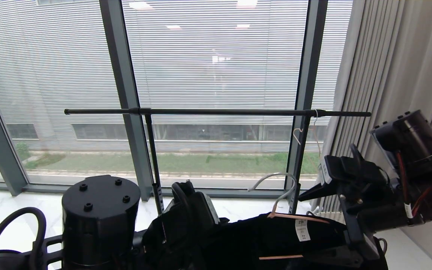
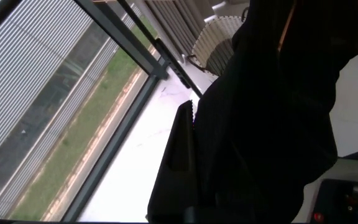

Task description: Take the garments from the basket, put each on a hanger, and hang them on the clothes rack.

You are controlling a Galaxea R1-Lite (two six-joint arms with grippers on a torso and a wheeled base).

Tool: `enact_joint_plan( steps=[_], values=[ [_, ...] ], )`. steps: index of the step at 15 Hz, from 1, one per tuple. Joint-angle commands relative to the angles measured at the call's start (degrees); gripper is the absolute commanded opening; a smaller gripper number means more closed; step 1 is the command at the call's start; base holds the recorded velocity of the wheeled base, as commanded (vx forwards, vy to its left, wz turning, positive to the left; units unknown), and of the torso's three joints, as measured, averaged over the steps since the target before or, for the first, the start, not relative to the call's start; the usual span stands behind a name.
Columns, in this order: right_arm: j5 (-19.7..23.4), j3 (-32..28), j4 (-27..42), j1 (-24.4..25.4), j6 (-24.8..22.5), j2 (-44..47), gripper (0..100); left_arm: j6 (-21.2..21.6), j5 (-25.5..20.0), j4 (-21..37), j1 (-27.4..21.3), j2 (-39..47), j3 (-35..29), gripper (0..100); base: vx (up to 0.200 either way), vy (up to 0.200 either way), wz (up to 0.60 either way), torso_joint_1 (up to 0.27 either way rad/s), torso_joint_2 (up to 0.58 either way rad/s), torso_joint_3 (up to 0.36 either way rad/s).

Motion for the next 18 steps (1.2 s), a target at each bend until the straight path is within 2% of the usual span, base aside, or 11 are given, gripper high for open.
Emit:
enact_joint_plan(
  steps=[1,3,7,8,15,17,18],
  values=[
    [0.0,0.2,0.0,0.8,-0.4,2.0,100,0.0,0.0,0.0,-0.7,0.0,0.2,0,0.0,0.0,0.0,0.0,0.0,0.0],
    [0.0,0.4,-0.1,0.8,-2.1,2.5,100,0.1,0.0,0.0,-0.7,0.0,0.2,0,0.0,0.0,0.0,0.0,0.0,0.0],
    [0.1,0.4,-0.1,0.8,-2.5,3.0,100,0.1,0.0,0.0,-1.4,-0.1,0.3,0,0.0,0.0,0.0,0.0,0.0,0.0],
    [0.0,0.4,-0.1,0.8,-2.5,3.0,0,0.1,0.0,0.0,-1.4,-0.1,0.3,0,0.0,0.0,0.0,0.0,0.0,0.0],
    [-0.4,0.8,-4.0,0.8,-2.6,3.3,0,0.0,0.0,0.0,-1.8,-0.4,0.3,0,0.0,0.0,0.0,0.0,0.0,0.0],
    [-1.4,1.3,-6.2,0.8,-4.1,3.3,0,-0.5,0.1,-0.1,-2.8,-0.4,0.3,0,0.0,0.0,0.0,0.0,0.0,0.0],
    [-1.4,1.8,-7.8,0.7,-5.2,3.3,0,-0.6,0.2,-0.1,-3.2,-0.4,0.3,100,0.0,0.0,0.0,0.0,0.0,0.0]
  ],
)
